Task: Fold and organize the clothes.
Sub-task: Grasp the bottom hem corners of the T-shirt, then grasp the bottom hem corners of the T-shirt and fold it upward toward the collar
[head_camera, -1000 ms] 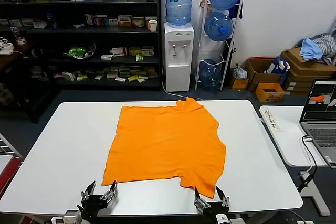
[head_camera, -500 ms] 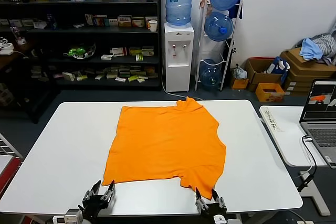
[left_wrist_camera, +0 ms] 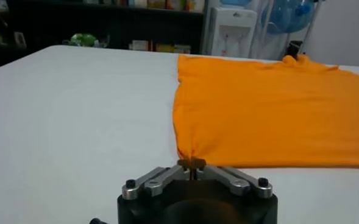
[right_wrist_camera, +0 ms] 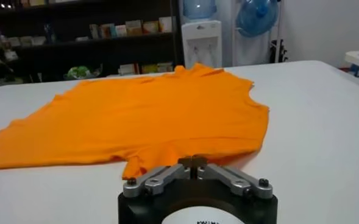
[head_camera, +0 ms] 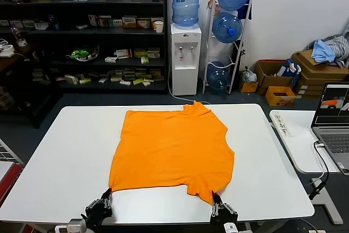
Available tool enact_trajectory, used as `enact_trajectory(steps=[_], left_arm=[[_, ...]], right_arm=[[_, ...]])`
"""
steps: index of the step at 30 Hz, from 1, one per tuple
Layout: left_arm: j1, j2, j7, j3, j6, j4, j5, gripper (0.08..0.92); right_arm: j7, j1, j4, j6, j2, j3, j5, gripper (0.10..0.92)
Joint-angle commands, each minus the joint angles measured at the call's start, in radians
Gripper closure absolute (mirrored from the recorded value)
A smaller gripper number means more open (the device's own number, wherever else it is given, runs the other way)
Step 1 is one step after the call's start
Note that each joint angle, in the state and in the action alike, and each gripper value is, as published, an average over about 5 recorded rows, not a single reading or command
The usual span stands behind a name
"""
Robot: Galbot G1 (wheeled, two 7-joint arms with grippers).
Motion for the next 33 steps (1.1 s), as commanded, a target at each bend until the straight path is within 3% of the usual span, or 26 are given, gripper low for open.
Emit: enact_trajectory(steps=[1, 9, 16, 22, 33], left_arm=[[0.034, 0.052, -0.016, -0.003, 0.015, -0.07, -0.045, 0.909], [0.235, 0.246, -0.082, -0.042, 0.059, -0.221, -0.23, 0.909], [0.292, 0.295, -0.143, -0.065, 0.088, -0.302, -0.351, 0.909], [0.157, 0.246, -0.137, -0.043, 0.059, -0.284, -0.339, 0.909], [-0.192, 0.159, -0.041, 0.019, -0.036, -0.042, -0.205, 0.909]], right_arm=[[0.036, -0.066, 0.062, 0.01, -0.05, -0.013, 0.012, 0.901], [0.146, -0.296, 0.207, -0.018, -0.25, 0.012, 0.125, 0.901], [0.143, -0.32, 0.241, 0.036, -0.279, 0.064, 0.181, 0.901], [0.099, -0.152, 0.16, 0.108, -0.219, 0.058, 0.186, 0.901], [0.135, 0.308, -0.022, 0.044, -0.189, 0.01, 0.283, 0.901]])
